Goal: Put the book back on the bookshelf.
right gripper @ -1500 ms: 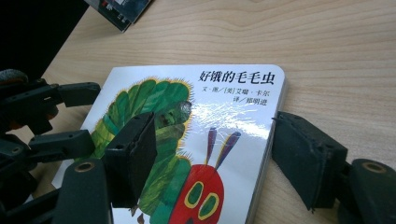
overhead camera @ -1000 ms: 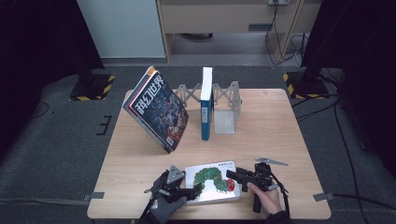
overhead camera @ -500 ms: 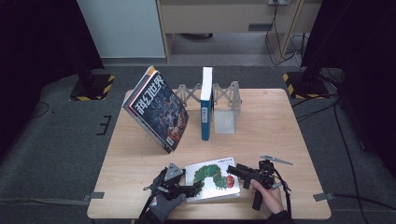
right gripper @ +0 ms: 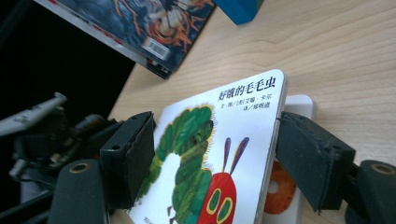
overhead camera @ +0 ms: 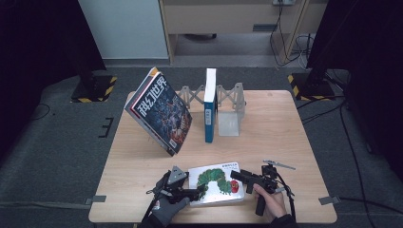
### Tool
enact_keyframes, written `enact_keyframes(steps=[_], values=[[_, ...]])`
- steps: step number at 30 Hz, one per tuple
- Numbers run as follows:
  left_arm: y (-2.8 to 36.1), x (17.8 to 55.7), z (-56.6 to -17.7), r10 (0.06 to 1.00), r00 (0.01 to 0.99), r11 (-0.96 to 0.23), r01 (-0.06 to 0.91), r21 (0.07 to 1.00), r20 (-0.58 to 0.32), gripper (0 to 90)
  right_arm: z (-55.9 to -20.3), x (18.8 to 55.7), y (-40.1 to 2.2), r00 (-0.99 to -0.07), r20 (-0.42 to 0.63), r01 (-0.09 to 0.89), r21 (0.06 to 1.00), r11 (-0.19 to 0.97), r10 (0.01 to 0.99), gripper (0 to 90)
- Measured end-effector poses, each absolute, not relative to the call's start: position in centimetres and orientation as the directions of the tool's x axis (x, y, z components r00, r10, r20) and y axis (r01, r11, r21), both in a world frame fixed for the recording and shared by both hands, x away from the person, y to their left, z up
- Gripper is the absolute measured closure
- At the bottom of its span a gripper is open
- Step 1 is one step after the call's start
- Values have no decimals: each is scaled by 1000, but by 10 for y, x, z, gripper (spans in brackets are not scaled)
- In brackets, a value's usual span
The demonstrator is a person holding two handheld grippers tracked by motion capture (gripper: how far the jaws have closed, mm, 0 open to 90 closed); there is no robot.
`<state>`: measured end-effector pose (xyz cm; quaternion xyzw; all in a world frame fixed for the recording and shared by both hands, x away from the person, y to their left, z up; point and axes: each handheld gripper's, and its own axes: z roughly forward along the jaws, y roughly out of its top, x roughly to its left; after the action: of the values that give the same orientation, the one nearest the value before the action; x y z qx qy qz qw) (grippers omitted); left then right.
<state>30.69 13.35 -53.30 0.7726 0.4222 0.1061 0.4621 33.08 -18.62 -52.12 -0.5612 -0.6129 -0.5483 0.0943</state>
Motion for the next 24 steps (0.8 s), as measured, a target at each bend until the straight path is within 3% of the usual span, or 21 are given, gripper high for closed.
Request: enact_keyframes(steps=[9,19,24], values=[[136,307,-533,757,609,-201,560,803,-236,155,-523,325,-183,-352,729,803,558,-212,587,274],[137,307,-533,760,598,-176,567,804,-255,149,-513,328,-187,-384,771,766,573,-291,508,312],[136,307,-533,761,599,-179,565,806,-251,147,-513,328,-186,-384,764,763,579,-288,519,305]])
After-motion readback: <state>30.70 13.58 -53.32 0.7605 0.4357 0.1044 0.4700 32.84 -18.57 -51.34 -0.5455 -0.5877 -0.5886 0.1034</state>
